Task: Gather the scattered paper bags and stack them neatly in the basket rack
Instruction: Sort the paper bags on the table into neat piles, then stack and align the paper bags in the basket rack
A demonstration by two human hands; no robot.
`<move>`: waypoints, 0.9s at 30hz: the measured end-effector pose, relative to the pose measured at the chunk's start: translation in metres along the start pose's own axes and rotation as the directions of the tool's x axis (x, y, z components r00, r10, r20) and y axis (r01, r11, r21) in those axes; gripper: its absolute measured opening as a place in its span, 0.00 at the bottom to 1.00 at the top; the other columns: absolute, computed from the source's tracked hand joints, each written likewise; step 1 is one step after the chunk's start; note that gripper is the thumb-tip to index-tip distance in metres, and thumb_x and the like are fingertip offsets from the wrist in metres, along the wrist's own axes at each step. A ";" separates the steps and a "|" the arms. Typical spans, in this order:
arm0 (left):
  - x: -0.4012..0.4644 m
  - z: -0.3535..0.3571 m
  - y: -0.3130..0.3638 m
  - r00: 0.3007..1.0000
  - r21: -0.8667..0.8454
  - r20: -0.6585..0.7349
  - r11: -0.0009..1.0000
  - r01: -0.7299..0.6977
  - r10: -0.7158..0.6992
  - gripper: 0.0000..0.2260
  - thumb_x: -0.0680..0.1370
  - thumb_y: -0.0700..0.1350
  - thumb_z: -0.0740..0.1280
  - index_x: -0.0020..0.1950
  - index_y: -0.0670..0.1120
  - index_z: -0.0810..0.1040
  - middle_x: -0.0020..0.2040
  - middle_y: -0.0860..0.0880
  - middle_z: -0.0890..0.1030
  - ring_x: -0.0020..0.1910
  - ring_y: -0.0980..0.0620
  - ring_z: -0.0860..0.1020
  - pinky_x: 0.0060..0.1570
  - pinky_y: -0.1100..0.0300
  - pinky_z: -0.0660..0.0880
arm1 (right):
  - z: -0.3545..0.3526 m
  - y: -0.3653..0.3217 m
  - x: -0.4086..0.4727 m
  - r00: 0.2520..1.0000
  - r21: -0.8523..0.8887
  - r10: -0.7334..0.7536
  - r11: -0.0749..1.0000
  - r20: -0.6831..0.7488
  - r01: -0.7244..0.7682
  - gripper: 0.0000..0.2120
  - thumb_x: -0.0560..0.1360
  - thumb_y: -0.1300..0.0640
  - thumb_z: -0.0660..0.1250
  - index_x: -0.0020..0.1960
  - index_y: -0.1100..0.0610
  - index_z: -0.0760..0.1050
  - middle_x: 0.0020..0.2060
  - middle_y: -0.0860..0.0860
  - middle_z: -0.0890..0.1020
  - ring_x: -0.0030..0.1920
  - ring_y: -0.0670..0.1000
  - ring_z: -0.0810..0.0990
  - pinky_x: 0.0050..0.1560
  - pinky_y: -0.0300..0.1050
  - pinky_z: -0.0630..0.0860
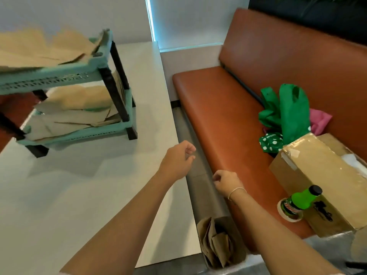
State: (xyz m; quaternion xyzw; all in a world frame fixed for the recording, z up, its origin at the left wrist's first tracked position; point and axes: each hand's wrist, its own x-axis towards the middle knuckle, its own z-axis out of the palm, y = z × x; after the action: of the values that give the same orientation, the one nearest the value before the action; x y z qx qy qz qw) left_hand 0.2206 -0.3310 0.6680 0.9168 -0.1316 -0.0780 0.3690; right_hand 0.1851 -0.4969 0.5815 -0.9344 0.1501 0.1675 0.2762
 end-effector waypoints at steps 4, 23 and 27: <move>-0.013 -0.045 -0.005 0.998 0.034 -0.047 0.999 0.034 -0.033 0.09 0.79 0.43 0.64 0.59 0.47 0.74 0.56 0.50 0.78 0.48 0.55 0.74 0.50 0.65 0.71 | -0.038 -0.058 -0.009 0.986 -0.025 -0.109 0.994 -0.129 0.107 0.11 0.74 0.59 0.61 0.51 0.50 0.79 0.53 0.52 0.82 0.54 0.55 0.79 0.55 0.45 0.76; -0.074 -0.285 -0.083 0.947 0.036 -0.313 0.997 -0.068 0.076 0.07 0.78 0.43 0.64 0.55 0.51 0.74 0.50 0.57 0.75 0.47 0.60 0.74 0.49 0.69 0.71 | -0.087 -0.348 -0.083 0.766 -0.118 -0.497 0.861 -0.409 0.495 0.10 0.76 0.57 0.62 0.53 0.50 0.79 0.48 0.47 0.82 0.48 0.49 0.80 0.52 0.42 0.77; -0.083 -0.317 -0.107 0.944 0.035 -0.328 0.999 -0.032 0.042 0.07 0.78 0.44 0.64 0.55 0.52 0.74 0.50 0.58 0.75 0.44 0.63 0.74 0.46 0.70 0.70 | -0.078 -0.398 -0.091 0.738 -0.119 -0.537 0.833 -0.409 0.540 0.11 0.76 0.58 0.62 0.57 0.51 0.77 0.53 0.49 0.80 0.52 0.49 0.78 0.54 0.42 0.75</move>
State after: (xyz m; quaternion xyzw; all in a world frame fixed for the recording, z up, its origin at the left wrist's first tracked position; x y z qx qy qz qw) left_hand 0.2375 -0.0237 0.8239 0.9196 -0.0866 0.0847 0.3737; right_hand 0.2702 -0.2046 0.8645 -0.9499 -0.0690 -0.1282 0.2765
